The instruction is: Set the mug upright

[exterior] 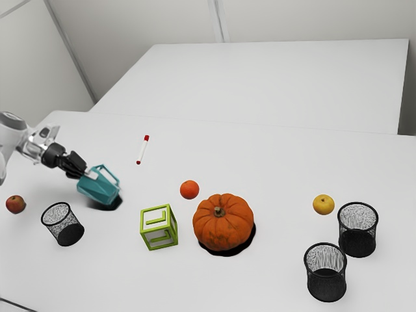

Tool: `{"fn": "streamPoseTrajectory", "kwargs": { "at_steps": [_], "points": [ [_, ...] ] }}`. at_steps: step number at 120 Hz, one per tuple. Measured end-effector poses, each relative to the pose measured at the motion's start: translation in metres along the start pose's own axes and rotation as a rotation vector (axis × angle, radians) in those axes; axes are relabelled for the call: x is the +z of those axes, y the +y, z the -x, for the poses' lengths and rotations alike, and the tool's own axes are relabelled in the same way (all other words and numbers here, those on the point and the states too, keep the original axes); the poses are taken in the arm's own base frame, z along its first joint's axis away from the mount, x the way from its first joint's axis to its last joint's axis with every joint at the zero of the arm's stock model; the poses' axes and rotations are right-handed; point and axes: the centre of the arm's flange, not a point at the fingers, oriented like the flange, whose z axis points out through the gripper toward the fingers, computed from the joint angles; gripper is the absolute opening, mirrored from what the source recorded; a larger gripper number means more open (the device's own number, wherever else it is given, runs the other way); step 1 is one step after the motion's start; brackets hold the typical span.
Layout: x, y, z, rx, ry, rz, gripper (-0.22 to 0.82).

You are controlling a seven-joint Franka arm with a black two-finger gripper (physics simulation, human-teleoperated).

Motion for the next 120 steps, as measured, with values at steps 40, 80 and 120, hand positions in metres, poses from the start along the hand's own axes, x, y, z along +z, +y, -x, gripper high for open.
{"fn": "streamPoseTrajectory", "kwargs": {
  "at_steps": [40, 80, 120],
  "points": [
    [0.008, 0.144, -0.030, 0.180, -0.127, -0.246, -0.17],
    [0.075, 0.208, -0.062, 0.252, -0.254, -0.638, -0.18],
    [0.159, 0.196, -0.061, 0.280, -0.212, -0.864, -0.18]
  ]
}}
